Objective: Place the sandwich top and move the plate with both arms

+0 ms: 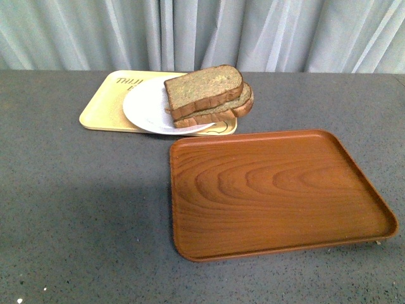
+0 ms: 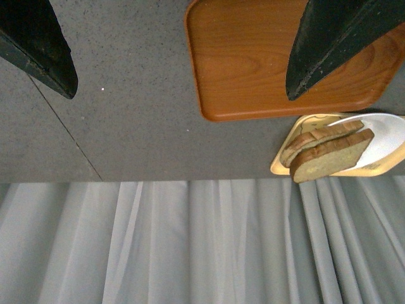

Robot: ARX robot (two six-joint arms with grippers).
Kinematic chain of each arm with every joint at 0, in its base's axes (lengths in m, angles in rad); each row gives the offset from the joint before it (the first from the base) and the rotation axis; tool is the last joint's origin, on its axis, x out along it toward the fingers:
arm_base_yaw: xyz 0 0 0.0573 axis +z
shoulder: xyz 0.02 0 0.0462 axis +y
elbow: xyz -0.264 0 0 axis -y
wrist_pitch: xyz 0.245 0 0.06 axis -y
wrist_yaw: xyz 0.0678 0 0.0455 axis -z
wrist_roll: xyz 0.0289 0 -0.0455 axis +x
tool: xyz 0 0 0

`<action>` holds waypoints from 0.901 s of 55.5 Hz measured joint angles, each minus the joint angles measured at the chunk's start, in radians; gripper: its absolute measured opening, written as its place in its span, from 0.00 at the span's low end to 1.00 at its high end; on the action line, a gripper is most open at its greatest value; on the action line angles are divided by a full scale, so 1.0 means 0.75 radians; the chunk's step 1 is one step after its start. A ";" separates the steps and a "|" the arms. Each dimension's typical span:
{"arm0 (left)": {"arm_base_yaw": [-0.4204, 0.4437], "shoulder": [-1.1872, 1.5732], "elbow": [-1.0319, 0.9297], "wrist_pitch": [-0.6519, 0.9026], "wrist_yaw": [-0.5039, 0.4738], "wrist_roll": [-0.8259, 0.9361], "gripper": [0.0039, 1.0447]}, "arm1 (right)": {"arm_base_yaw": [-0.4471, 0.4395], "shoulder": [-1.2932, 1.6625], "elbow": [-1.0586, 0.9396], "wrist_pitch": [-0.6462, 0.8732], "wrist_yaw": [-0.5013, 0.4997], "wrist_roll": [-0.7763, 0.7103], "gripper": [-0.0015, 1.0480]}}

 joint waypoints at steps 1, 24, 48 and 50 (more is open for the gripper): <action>0.000 0.000 0.000 -0.001 0.001 -0.001 0.01 | 0.000 0.001 0.000 0.000 -0.001 0.000 0.91; 0.000 -0.001 0.000 -0.001 0.001 -0.001 0.01 | 0.000 0.001 0.000 0.000 -0.001 0.000 0.91; 0.000 -0.002 0.000 -0.001 0.001 -0.001 0.79 | 0.000 0.001 0.000 0.000 -0.001 0.000 0.91; 0.000 -0.002 0.000 -0.001 0.001 -0.001 0.84 | 0.000 0.001 0.000 0.000 -0.001 0.000 0.91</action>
